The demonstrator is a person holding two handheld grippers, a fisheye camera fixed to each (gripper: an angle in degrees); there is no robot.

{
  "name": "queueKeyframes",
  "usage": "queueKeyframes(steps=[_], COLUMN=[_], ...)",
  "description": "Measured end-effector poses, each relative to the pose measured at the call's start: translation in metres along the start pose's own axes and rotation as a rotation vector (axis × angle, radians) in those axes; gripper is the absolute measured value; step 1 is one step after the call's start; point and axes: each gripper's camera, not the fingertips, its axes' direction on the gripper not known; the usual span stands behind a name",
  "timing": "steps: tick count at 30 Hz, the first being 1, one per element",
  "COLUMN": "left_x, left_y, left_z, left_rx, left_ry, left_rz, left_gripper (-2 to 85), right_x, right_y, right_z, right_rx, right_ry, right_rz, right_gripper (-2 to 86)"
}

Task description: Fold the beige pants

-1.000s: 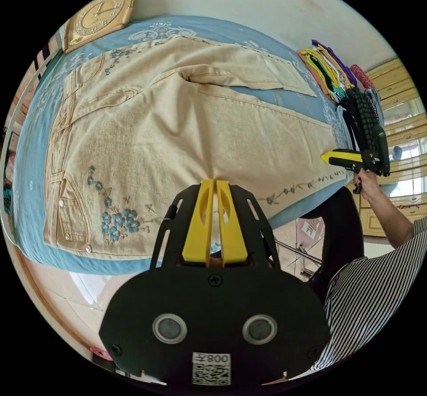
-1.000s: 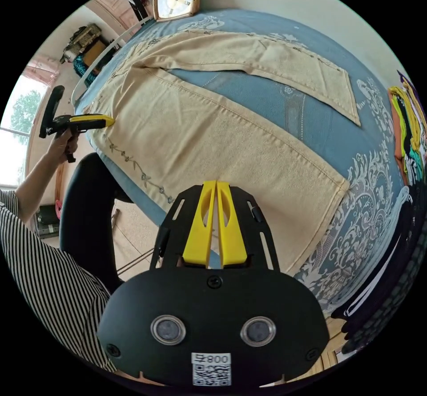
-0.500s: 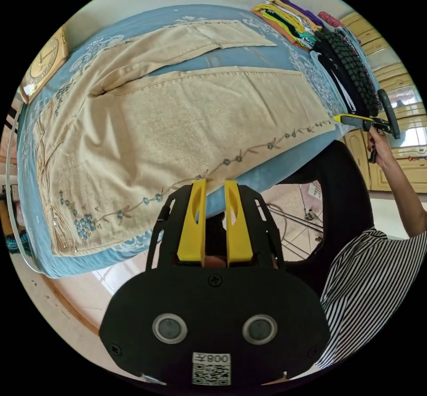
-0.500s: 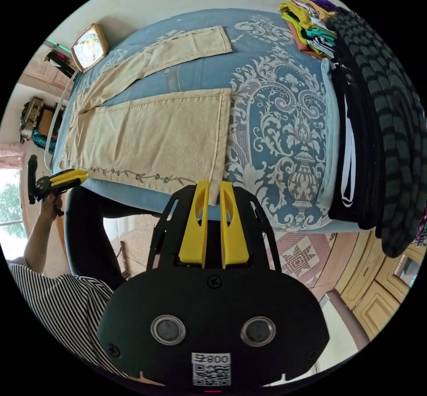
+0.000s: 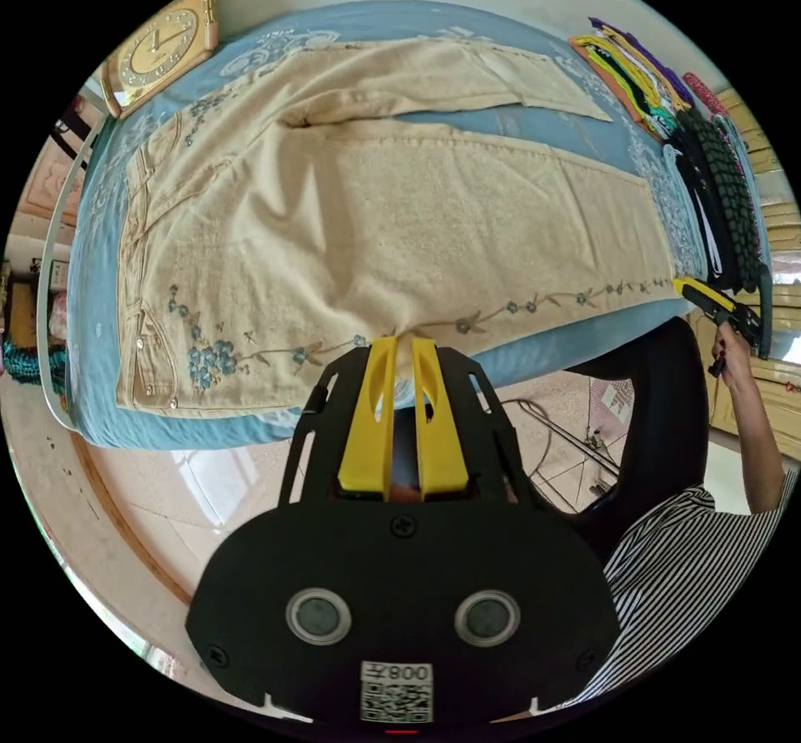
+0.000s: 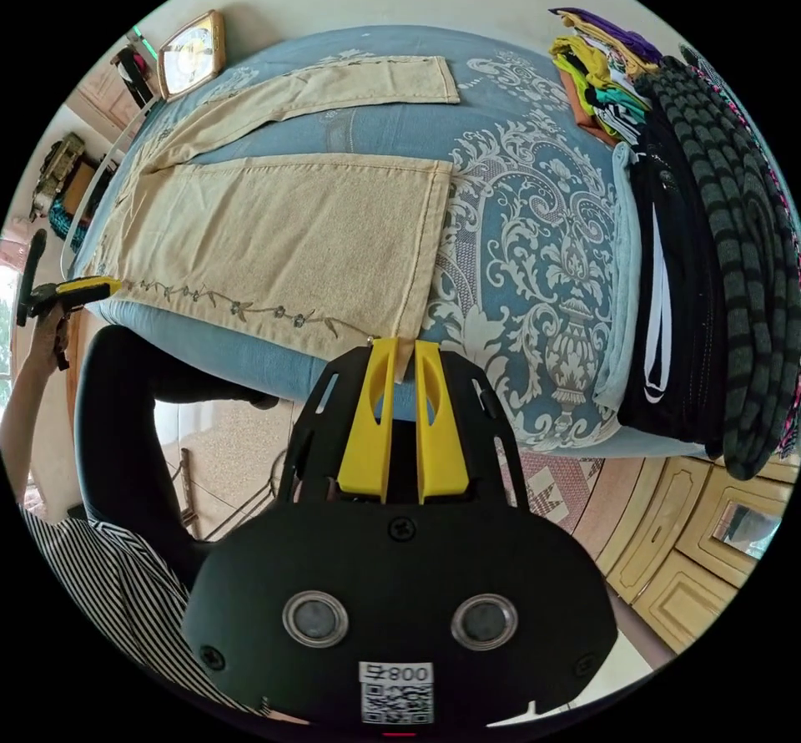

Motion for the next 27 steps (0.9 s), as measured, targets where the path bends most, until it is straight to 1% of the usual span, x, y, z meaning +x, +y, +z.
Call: queueKeyframes(steps=[2, 5, 8, 10, 13, 16, 20, 24, 25, 27], left_x=[-0.011, -0.029, -0.061, -0.097, -0.142, -0.182, -0.219, -0.259, -0.271, -0.289], left_y=[0.001, 0.004, 0.01, 0.008, -0.009, -0.039, -0.079, -0.118, -0.127, -0.137], left_z=[0.002, -0.007, -0.028, -0.045, -0.061, -0.071, -0.077, -0.073, -0.068, -0.062], left_rx=[0.015, 0.027, 0.147, 0.249, 0.332, 0.372, 0.401, 0.379, 0.357, 0.336], left_ry=[0.038, 0.12, 0.18, 0.231, 0.216, 0.15, 0.057, 0.005, -0.003, -0.023], left_rz=[-0.023, -0.036, -0.093, -0.159, -0.21, -0.253, -0.285, -0.325, -0.345, -0.387], left_gripper=[1.3, 0.7, 0.5, 0.3, 0.3, 0.3, 0.2, 0.2, 0.3, 0.2], right_x=[0.007, 0.031, 0.045, 0.044, 0.021, -0.034, -0.14, -0.258, -0.275, -0.336], right_y=[-0.001, -0.008, -0.015, -0.025, -0.064, -0.13, -0.25, -0.364, -0.378, -0.428], right_z=[0.002, 0.003, -0.011, -0.02, -0.031, -0.029, -0.013, -0.004, -0.003, 0.012], right_rx=[-0.008, -0.061, -0.014, 0.032, 0.106, 0.147, 0.193, 0.256, 0.264, 0.264], right_ry=[-0.029, -0.133, -0.202, -0.197, -0.246, -0.301, -0.375, -0.427, -0.428, -0.409], right_rz=[0.01, 0.084, 0.117, 0.129, 0.068, -0.088, -0.329, -0.518, -0.537, -0.595], right_gripper=[2.3, 1.2, 0.4, 0.2, 0.1, 0.1, 0.1, 0.1, 0.1, 0.1])
